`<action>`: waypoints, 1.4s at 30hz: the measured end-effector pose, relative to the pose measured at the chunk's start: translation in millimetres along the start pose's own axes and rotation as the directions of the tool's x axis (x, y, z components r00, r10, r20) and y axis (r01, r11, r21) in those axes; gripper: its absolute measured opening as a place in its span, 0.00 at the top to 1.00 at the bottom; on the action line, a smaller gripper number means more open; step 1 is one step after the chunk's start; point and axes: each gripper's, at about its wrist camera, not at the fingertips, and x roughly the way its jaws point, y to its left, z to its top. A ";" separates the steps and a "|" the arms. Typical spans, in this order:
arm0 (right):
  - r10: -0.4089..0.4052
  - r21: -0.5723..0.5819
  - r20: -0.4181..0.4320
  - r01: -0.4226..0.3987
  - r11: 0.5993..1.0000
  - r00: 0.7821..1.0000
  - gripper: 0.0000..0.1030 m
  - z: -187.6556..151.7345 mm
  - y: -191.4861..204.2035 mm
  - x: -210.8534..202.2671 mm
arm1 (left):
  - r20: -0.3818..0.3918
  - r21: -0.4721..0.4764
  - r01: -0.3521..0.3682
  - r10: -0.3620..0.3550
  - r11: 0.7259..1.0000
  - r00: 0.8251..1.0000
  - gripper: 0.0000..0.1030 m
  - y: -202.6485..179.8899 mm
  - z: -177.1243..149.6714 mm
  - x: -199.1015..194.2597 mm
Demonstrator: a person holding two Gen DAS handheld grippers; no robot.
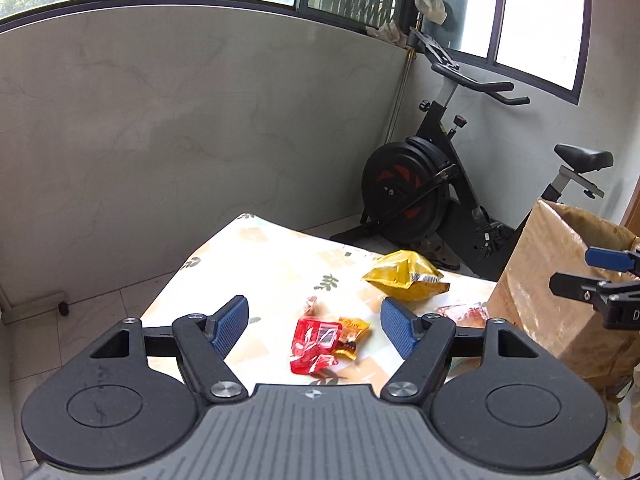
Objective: Organize snacks
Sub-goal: 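Move both tools back to the table, right tool grasping the red spicy packet, then grasp the orange bread bar with the left tool while the right holds the red packet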
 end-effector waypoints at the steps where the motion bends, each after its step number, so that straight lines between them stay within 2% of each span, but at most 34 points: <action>1: 0.007 0.001 -0.009 -0.007 1.000 1.000 0.17 0.1 3.7 3.3 | -0.008 -0.003 0.000 0.000 1.000 1.000 0.27 3.2 -2.8 1.6; 4: 0.013 -0.021 -0.012 -0.014 1.000 1.000 0.17 -1.9 14.5 9.5 | -0.033 -0.028 -0.004 0.003 1.000 0.999 0.27 16.3 -11.5 9.3; 8: 0.069 -0.058 -0.029 -0.070 0.996 0.997 0.17 -9.1 29.2 20.6 | -0.062 -0.061 -0.011 0.007 0.998 0.998 0.27 26.0 -22.5 18.1; 12: 0.130 -0.070 -0.092 -0.137 0.988 0.987 0.17 -27.0 41.1 41.1 | -0.103 -0.076 -0.023 0.015 0.997 0.995 0.27 29.3 -41.0 26.7; 17: 0.215 -0.008 -0.205 -0.221 0.975 0.955 0.17 -66.2 49.9 78.6 | -0.147 -0.068 -0.041 0.031 0.997 0.989 0.27 30.5 -63.6 38.8; 21: 0.227 -0.062 -0.304 -0.257 0.964 0.925 0.25 -99.4 68.5 104.3 | -0.171 -0.078 -0.053 0.039 0.996 0.985 0.27 37.9 -72.4 45.7; 23: 0.220 -0.073 -0.326 -0.257 0.964 0.919 0.28 -108.8 74.7 114.4 | -0.175 -0.095 -0.053 0.036 0.994 0.984 0.26 42.9 -75.1 46.2; 30: 0.243 0.004 -0.355 -0.258 0.966 0.903 0.32 -118.1 71.7 144.5 | -0.185 -0.102 -0.026 0.007 0.994 0.983 0.19 46.7 -79.0 57.4; 32: 0.240 -0.006 -0.344 -0.258 0.966 0.908 0.33 -120.1 73.2 144.0 | -0.192 -0.098 -0.021 0.002 0.995 0.981 0.19 43.7 -79.1 62.1; 34: 0.255 -0.007 -0.337 -0.273 0.962 0.906 0.43 -121.3 74.4 141.6 | -0.198 -0.091 -0.012 -0.006 0.996 0.980 0.17 40.8 -79.4 66.4; 39: 0.253 -0.007 -0.334 -0.271 0.963 0.908 0.47 -121.7 70.7 132.5 | -0.218 -0.068 -0.005 -0.010 0.998 0.976 0.14 31.8 -79.4 83.4; 42: 0.234 -0.003 -0.333 -0.249 0.969 0.914 0.48 -123.8 64.9 127.7 | -0.216 -0.087 -0.014 -0.005 0.996 0.976 0.14 33.0 -78.0 94.7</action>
